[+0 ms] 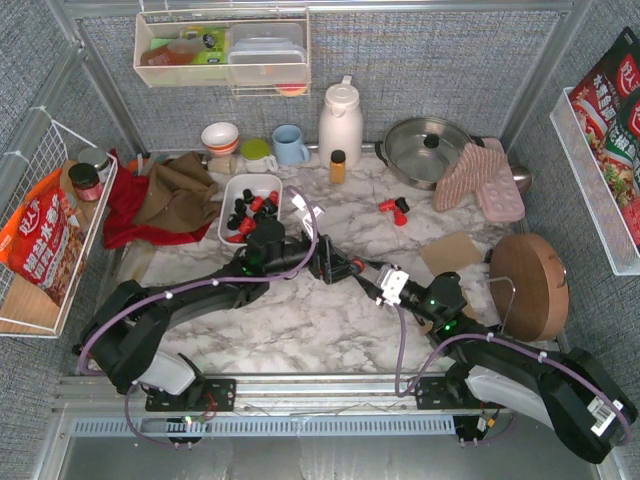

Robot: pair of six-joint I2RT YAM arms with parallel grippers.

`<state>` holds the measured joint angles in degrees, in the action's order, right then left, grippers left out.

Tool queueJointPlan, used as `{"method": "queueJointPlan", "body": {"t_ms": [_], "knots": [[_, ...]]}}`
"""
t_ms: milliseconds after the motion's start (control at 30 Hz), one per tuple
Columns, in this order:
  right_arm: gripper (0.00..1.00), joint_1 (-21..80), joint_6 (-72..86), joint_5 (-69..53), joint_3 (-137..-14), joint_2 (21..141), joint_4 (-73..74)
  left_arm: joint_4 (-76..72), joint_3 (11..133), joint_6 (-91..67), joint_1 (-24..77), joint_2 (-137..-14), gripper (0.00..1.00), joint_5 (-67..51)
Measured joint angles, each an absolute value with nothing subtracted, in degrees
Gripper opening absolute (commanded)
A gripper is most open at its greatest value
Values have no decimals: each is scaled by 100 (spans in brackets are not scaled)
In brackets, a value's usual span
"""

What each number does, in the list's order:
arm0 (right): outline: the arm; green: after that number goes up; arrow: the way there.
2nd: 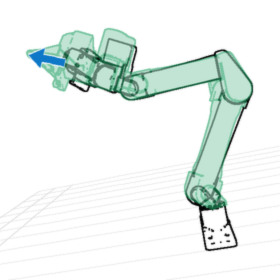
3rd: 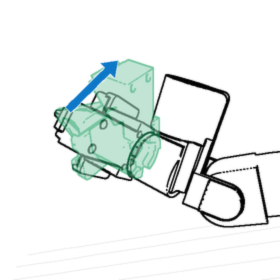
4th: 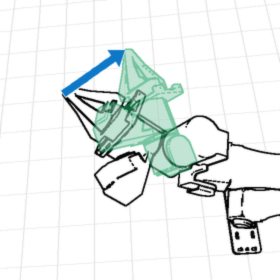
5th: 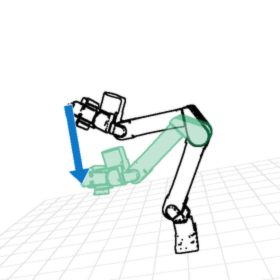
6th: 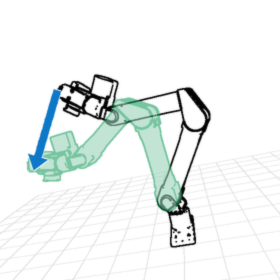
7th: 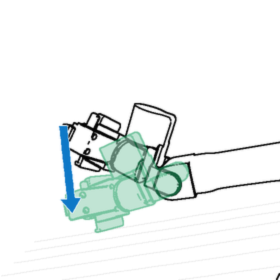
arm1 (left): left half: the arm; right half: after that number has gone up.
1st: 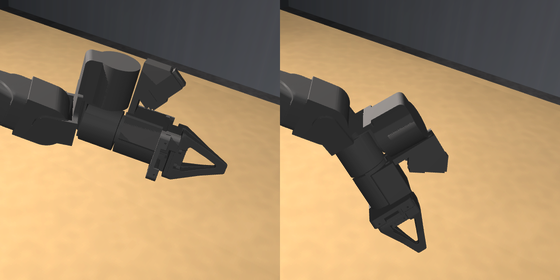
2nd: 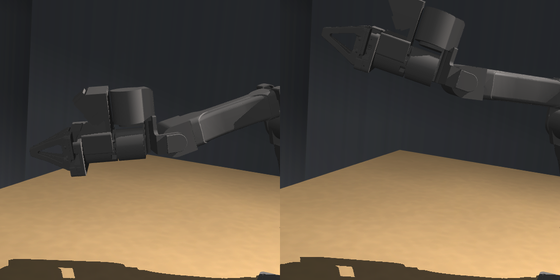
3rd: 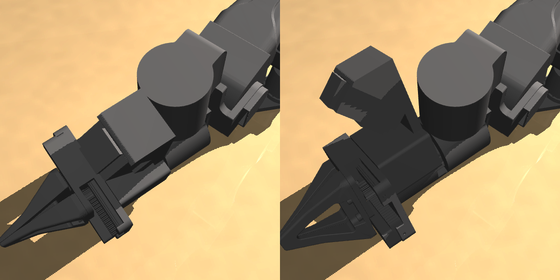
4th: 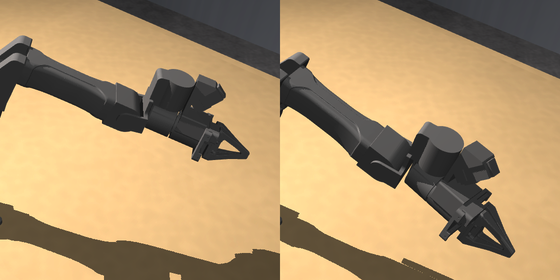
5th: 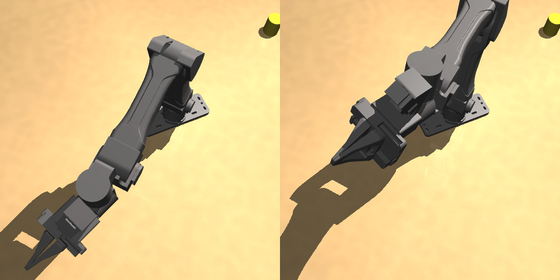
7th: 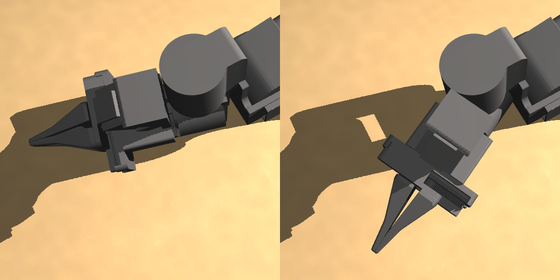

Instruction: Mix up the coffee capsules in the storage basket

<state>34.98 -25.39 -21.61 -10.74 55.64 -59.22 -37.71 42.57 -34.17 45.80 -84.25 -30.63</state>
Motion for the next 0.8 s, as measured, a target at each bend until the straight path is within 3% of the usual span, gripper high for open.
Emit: {"method": "queueJointPlan", "body": {"t_ms": [200, 800], "knots": [[31, 3514, -2585, -2233, -1074, 5588, -6014, -3964, 4296, -3627, 4571, -8593, 83, -3194], [32, 3518, -2668, -2134, -1074, 5741, -6169, -4206, 4421, -3900, 4565, -8807, 56, -3472]]}}
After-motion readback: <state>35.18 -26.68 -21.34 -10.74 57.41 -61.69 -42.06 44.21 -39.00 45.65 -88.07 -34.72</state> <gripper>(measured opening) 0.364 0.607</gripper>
